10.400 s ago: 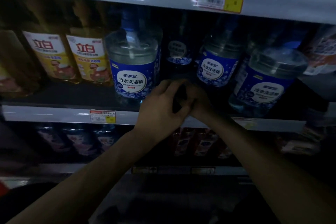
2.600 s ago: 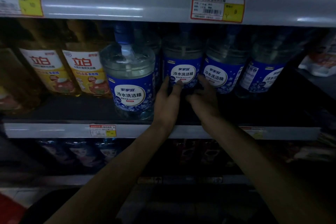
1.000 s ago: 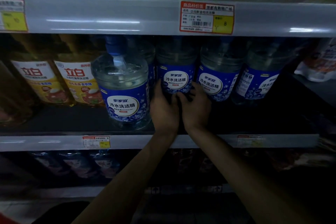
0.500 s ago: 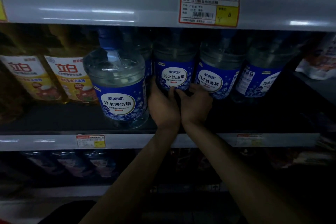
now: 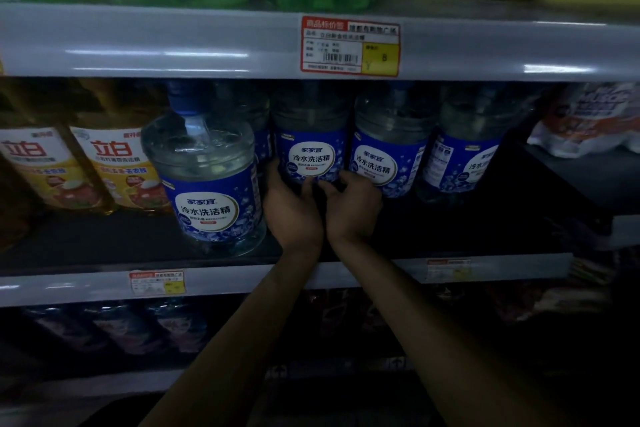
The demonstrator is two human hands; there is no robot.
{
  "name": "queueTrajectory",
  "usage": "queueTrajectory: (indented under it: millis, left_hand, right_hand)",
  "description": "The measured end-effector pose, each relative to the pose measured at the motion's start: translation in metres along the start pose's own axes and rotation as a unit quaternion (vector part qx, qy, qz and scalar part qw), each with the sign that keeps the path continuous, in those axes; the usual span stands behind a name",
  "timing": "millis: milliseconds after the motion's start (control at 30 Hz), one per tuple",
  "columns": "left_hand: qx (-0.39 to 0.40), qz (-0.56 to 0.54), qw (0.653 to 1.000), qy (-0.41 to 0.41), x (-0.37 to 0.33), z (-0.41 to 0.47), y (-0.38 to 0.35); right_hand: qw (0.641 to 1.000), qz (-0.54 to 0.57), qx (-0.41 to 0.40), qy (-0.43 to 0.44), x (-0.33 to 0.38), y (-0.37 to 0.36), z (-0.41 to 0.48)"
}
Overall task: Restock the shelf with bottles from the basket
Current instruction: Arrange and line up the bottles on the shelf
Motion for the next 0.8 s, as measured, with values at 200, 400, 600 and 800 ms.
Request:
queueTrajectory:
  millis: [200, 400, 600, 800]
  left_hand:
    - [0.038, 0.01, 0.999, 0.014, -0.017, -0.009, 0.01]
    - [0.107, 0.022, 0.994, 0.017, -0.023, -0.028, 0.02]
    - [0.176, 0.028, 0.984, -0.014, -0.052, -0.041, 0.024]
    - [0.253, 0.003, 0.967, -0.026, -0.067, -0.047, 0.015]
  right_hand:
    - [0.998, 0.008, 0.068, -0.009, 0.0, 0.011, -0.004]
    - [0.991, 0.018, 0.134, -0.013, -0.002, 0.046, -0.019]
    - [0.996, 0.018, 0.089, -0.002, -0.016, 0.093, -0.014]
    - [0.999, 0.025, 0.039, -0.005, -0.033, 0.121, 0.007]
Point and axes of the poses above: each hand's wrist, its own z-axis towards the middle knuckle, its own y-axis out of the back of the hand, x = y × z, the point moved 4 cm from there along z, towards the middle knuckle, and after that the axes turned 3 degrees about -z, right-handed, at the moved point
